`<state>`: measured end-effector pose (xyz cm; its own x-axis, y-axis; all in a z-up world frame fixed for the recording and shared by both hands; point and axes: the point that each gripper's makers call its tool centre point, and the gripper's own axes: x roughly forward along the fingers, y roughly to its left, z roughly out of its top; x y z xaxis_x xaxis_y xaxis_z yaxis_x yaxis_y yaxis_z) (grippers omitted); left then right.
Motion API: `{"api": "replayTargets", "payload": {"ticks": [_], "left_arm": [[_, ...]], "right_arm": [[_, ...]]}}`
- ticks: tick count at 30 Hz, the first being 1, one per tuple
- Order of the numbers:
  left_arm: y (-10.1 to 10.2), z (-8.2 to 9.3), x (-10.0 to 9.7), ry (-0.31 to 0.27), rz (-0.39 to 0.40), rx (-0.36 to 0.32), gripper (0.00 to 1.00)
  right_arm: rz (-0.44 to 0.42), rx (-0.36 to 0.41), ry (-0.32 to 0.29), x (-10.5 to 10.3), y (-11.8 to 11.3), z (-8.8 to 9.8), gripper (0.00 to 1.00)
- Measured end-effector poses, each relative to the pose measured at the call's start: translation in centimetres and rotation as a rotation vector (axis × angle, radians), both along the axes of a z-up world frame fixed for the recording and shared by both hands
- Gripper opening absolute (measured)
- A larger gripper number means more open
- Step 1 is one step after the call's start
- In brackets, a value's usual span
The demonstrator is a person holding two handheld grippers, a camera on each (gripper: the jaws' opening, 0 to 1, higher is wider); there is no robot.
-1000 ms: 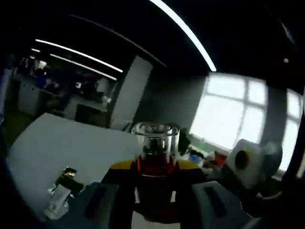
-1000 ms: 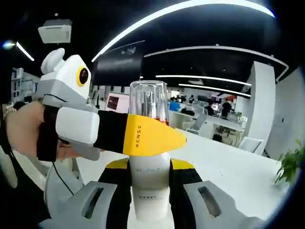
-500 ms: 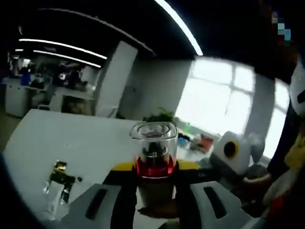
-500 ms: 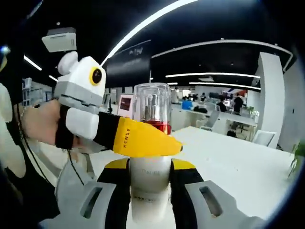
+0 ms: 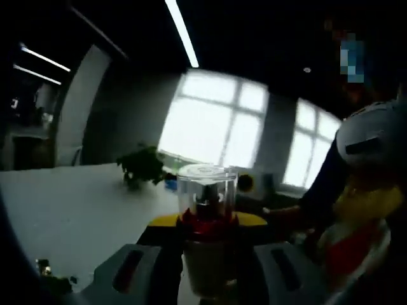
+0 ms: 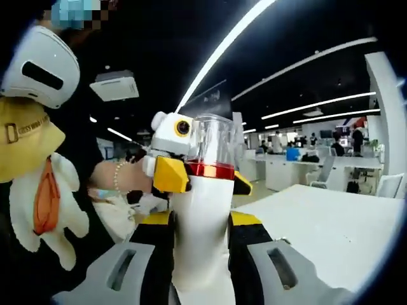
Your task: Arrange the skincare products in the storage area until every visible bottle or jar stands upright without overlapping.
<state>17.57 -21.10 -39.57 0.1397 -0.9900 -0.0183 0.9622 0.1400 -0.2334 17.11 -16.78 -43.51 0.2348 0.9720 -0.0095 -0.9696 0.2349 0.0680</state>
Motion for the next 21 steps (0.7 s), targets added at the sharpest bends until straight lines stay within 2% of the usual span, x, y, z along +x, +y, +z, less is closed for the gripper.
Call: {"api": "replayTargets", "payload": {"ticks": [2,3,4,5,9,16,21], "left_arm": [[-0.2,-0.2,-0.8,-0.038,-0.059,0.023,0.25],[-0.3,-0.4,-1.2,-0.05,-0.084,0.031,0.25],[-0.5,-0.9,-1.7,-0.065,-0.117,0.054,0.25],[-0.4,-1.4,-1.8,-0.072,-0.127,0.077,0.25],[-0.5,-4.0,-1.4,-0.147,-0.125,0.193,0.25],[-0.6,-5.9,-1.4,-0.096,-0.146,0.183,0.25],[-0.6,-8.7,-0.8,-0.072,-0.151,0.212,0.25]], "right_arm": [[0.087,-0.02,0.003,-0.8,0.3,-0.5,0.3],[0.118,-0.031,-0.016,-1.2,0.3,-0.6,0.3],[0.167,-0.045,-0.037,-1.8,0.4,-1.1,0.3],[0.18,-0.056,-0.033,-1.9,0.4,-1.5,0.3],[0.109,-0.147,-0.115,-0.9,0.4,-3.9,0.29],[0.085,-0.126,-0.098,-1.0,0.8,-5.9,0.29],[0.058,-0.189,-0.09,-0.4,0.7,-8.9,0.29]]}}
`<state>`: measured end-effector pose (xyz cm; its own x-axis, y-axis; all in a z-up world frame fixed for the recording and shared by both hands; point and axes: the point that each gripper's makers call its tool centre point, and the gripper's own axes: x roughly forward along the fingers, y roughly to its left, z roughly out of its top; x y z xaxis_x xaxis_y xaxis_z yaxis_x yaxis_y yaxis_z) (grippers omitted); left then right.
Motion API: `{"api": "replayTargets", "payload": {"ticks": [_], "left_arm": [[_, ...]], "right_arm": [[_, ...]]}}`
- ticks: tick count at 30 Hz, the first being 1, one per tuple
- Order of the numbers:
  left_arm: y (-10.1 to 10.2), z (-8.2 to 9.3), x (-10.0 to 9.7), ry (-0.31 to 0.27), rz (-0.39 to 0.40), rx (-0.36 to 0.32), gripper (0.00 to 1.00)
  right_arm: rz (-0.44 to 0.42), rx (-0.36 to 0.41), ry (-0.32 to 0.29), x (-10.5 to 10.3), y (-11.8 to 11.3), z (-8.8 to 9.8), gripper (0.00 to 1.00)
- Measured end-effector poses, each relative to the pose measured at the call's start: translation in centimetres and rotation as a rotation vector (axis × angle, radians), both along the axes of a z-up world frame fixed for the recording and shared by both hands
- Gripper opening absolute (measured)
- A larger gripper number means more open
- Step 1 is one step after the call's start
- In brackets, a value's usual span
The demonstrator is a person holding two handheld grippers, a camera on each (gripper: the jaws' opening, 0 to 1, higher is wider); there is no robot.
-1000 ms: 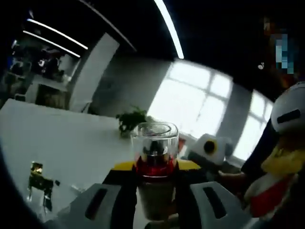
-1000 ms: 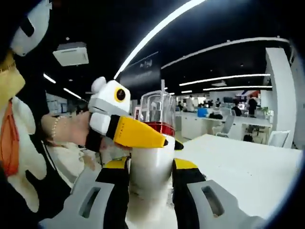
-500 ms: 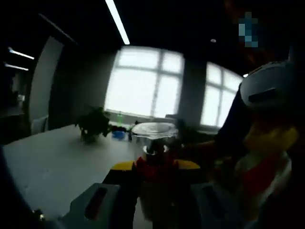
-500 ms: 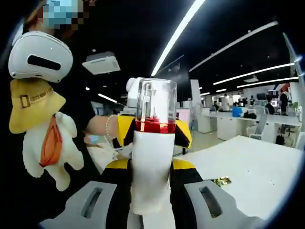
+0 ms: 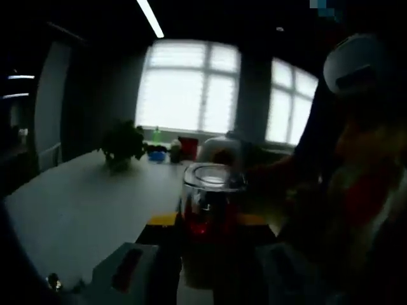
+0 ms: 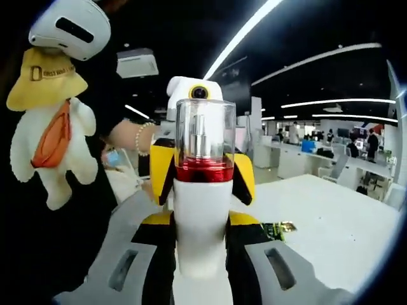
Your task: Arrange the skincare products in the storage area until every visible bottle or jar stands upright without overlapping.
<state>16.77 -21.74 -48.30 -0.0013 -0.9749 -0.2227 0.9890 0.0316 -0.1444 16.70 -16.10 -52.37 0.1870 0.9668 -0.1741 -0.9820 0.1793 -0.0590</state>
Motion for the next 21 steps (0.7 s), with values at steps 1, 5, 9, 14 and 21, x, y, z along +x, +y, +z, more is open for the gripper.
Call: {"api": "replayTargets", "payload": {"ticks": [1,5,9,14,21], "left_arm": [[0.0,-0.4,0.1,0.004,-0.001,0.002,0.26],[-0.3,-2.5,0.1,0.036,-0.002,0.028,0.26],[-0.5,-4.2,0.2,0.075,-0.017,0.045,0.26],[-0.8,-6.3,0.5,0.105,-0.031,0.068,0.27],[-1.4,-9.1,1.5,0.127,-0.046,0.112,0.27]], "right_arm": [[-0.005,-0.009,-0.001,0.1,-0.1,-0.5,0.29],[-0.025,-0.065,-0.001,0.5,-0.3,-2.7,0.29],[-0.032,-0.092,0.025,0.6,-0.6,-4.5,0.29],[-0.036,-0.138,0.046,1.0,-1.1,-6.9,0.29],[-0.081,-0.198,0.037,2.3,-1.8,-9.7,0.29]]}}
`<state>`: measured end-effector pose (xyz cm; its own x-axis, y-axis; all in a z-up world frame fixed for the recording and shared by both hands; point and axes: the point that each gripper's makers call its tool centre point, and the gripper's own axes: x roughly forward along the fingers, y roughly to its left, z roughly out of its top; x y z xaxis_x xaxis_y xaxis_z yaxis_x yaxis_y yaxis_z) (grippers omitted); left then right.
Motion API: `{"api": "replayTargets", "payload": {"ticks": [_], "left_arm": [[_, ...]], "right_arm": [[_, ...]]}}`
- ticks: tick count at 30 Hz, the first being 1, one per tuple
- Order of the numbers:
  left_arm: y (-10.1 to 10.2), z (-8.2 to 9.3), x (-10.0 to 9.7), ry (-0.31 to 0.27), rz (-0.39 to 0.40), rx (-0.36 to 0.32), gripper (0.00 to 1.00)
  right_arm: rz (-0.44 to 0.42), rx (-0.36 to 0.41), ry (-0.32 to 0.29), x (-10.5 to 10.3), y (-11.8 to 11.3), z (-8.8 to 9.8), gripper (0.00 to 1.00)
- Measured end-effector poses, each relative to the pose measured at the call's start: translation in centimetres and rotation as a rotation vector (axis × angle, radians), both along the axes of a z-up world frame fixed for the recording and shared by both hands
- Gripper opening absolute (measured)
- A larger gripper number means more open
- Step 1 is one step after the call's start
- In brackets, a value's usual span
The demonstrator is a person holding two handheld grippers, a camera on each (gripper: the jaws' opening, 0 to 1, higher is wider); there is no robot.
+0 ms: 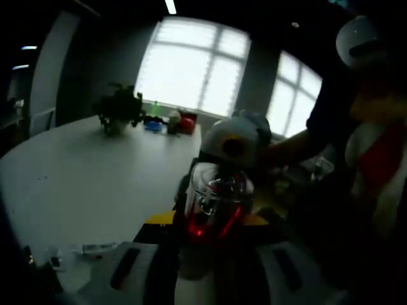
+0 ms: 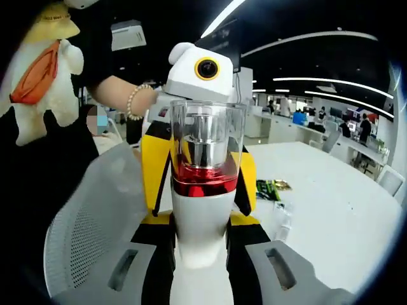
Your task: Arrange the skincare products in the storage area until every visible bottle or jar stands upright without overlapping.
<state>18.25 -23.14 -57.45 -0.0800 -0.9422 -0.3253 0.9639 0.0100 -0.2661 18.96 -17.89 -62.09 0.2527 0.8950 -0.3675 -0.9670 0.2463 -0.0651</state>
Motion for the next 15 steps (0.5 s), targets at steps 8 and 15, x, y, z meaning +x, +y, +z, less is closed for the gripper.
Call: {"api": "replayTargets", "payload": {"ticks": [8,15], "left_arm": [[-0.7,-3.2,1.0,0.034,-0.005,0.035,0.27],[-0.8,-5.3,1.9,0.05,-0.002,0.069,0.27]], "right_arm": [[-0.023,-0.05,0.014,0.9,-0.9,-2.9,0.3],[-0.045,-0.04,0.042,1.8,-1.1,-5.1,0.3]]}}
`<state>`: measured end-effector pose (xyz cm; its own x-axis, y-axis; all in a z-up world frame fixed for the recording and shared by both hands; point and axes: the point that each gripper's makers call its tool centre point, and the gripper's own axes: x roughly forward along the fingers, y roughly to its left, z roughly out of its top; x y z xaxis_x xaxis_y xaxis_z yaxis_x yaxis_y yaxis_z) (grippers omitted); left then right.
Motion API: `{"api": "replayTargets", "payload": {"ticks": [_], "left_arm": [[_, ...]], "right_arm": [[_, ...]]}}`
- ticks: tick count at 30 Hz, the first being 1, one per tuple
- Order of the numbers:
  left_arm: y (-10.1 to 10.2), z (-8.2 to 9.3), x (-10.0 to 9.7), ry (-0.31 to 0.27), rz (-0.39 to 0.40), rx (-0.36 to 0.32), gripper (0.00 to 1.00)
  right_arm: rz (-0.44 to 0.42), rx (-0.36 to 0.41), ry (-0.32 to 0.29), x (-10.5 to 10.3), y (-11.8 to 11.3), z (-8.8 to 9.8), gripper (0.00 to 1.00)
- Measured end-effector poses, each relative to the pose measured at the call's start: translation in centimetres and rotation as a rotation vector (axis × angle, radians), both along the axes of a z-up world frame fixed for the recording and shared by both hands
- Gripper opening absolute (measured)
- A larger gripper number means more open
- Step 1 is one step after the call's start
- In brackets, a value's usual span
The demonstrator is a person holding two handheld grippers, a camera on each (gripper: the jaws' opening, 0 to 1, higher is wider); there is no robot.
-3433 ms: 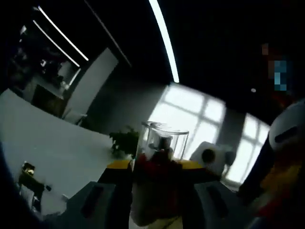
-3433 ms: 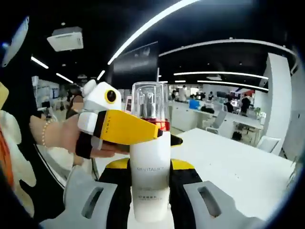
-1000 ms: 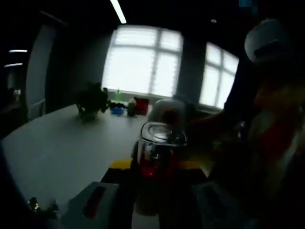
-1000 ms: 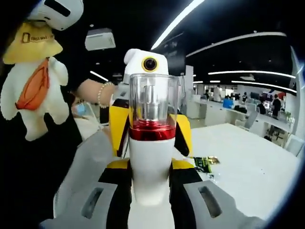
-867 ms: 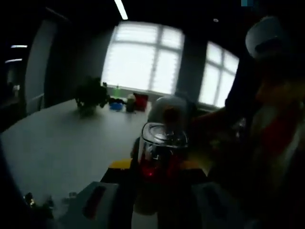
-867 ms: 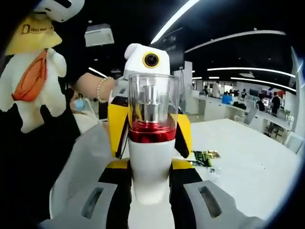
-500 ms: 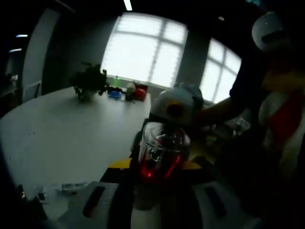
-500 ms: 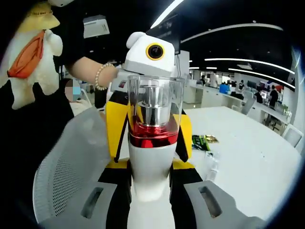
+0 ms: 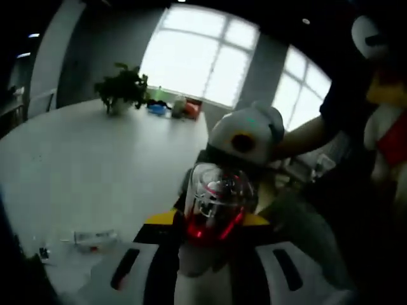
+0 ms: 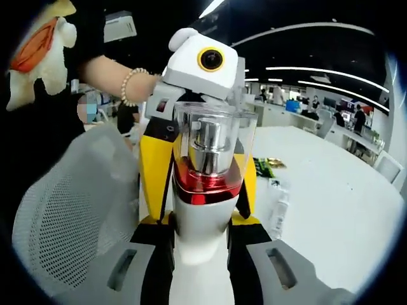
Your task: Arrange the skincare products in the storage area until every visible bottle or jar stands upright without overlapping.
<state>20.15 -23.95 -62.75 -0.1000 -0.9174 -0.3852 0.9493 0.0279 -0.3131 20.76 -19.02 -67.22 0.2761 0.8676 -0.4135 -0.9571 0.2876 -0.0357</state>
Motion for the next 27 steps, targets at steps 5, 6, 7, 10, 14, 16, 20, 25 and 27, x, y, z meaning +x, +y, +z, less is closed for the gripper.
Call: {"api": "replayTargets", "payload": {"ticks": [5,6,7,10,14,16,20,25,27], "left_arm": [[-0.1,-1.2,0.2,-0.008,-0.008,0.029,0.28],[-0.1,-1.3,0.3,-0.009,-0.01,0.031,0.28],[-0.1,-1.5,0.4,-0.007,-0.01,0.033,0.28],[-0.3,-1.9,0.9,-0.004,-0.01,0.036,0.28],[-0.7,-2.4,1.5,-0.007,-0.012,0.045,0.29],[-0.9,-2.6,1.9,-0.007,-0.014,0.049,0.29],[-1.4,-2.6,2.6,0.001,-0.014,0.038,0.29],[-2.3,-2.6,4.1,-0.015,-0.02,0.03,0.29],[-2.7,-2.6,4.9,-0.016,-0.015,0.024,0.29]], "right_arm": [[0.01,-0.043,-0.012,0.5,-0.2,-1.1,0.31],[0.013,-0.046,-0.012,0.5,-0.3,-1.2,0.31],[0.014,-0.047,-0.011,0.6,-0.3,-1.3,0.31],[0.018,-0.055,-0.013,1.0,-0.5,-1.7,0.31],[0.023,-0.075,-0.013,1.7,-0.8,-2.3,0.31],[0.023,-0.081,-0.012,2.1,-1.1,-2.6,0.3],[0.014,-0.078,-0.011,2.9,-1.8,-2.7,0.3],[0.0,-0.08,-0.019,4.7,-2.9,-2.9,0.3],[-0.001,-0.083,-0.021,5.3,-3.2,-2.9,0.3]]}}
